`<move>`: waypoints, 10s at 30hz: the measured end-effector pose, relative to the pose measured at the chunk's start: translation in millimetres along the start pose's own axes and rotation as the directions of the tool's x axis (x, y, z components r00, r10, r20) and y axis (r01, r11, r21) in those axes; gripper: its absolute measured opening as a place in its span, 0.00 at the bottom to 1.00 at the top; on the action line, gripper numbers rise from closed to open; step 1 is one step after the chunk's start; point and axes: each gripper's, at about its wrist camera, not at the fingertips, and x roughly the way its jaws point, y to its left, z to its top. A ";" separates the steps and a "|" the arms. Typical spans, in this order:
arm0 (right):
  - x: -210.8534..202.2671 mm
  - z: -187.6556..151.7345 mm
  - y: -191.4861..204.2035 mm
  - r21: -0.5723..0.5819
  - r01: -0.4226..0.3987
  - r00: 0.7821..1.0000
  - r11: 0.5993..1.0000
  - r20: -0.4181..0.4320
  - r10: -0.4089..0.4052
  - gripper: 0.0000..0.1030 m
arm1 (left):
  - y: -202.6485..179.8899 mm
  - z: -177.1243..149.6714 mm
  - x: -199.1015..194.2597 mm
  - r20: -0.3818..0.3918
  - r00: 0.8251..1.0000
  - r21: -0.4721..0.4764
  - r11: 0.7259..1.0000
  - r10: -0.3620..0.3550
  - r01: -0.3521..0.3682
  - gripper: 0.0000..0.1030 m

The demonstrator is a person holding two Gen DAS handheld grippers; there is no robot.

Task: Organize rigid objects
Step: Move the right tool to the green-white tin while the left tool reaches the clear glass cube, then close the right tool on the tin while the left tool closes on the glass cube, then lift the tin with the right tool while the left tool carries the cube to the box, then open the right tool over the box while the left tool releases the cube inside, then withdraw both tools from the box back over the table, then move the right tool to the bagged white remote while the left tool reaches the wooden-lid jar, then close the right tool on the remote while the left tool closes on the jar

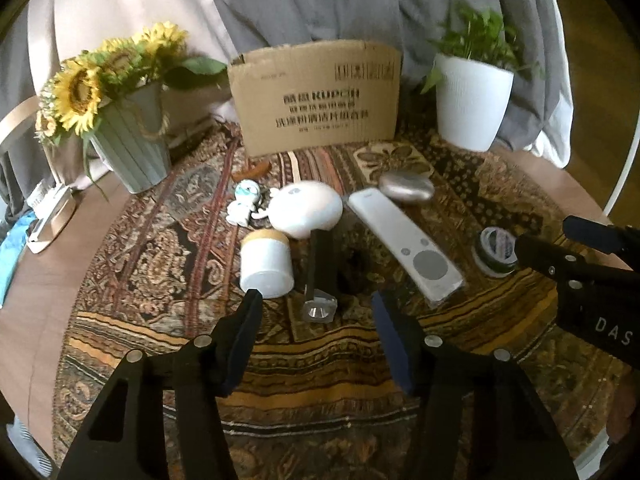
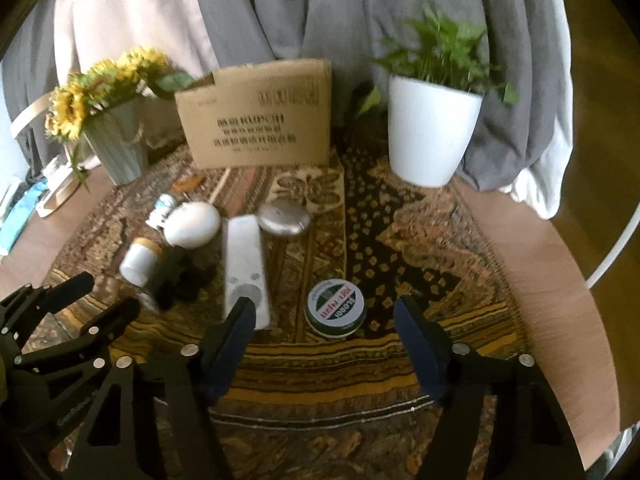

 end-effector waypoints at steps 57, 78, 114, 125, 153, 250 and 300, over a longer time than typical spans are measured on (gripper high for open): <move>22.1 18.6 -7.7 -0.005 -0.118 0.993 0.993 0.028 0.118 0.50 | -4.3 29.6 -1.0 0.107 0.994 -0.007 1.000 0.009 -0.009 0.23; -44.7 94.5 13.1 -0.044 -0.162 0.959 0.986 0.226 0.168 0.50 | 28.0 104.9 -69.0 0.312 0.949 -0.051 0.998 0.048 -0.034 0.23; 14.4 236.3 39.9 -0.062 -0.199 0.904 0.978 0.375 0.207 0.50 | 79.1 239.5 4.9 0.407 0.913 -0.035 0.998 -0.040 0.060 0.23; 57.0 276.6 39.9 -0.074 -0.204 0.920 0.976 0.327 0.217 0.50 | 86.9 280.2 46.1 0.343 0.936 -0.019 0.996 -0.078 0.090 0.23; 133.9 298.5 33.2 -0.001 -0.116 0.984 0.993 0.134 0.115 0.73 | 97.7 296.2 96.4 0.172 0.983 -0.068 0.997 0.058 -0.047 0.95; 100.3 40.4 56.1 -0.142 -0.265 0.961 0.954 -0.118 0.249 0.56 | 40.0 11.4 49.9 -0.009 0.976 -0.055 0.975 0.217 -0.218 0.75; 95.3 39.0 64.7 -0.202 -0.262 0.964 0.944 -0.095 0.247 0.39 | 40.8 28.3 52.2 0.001 0.995 -0.067 0.992 0.104 -0.104 0.38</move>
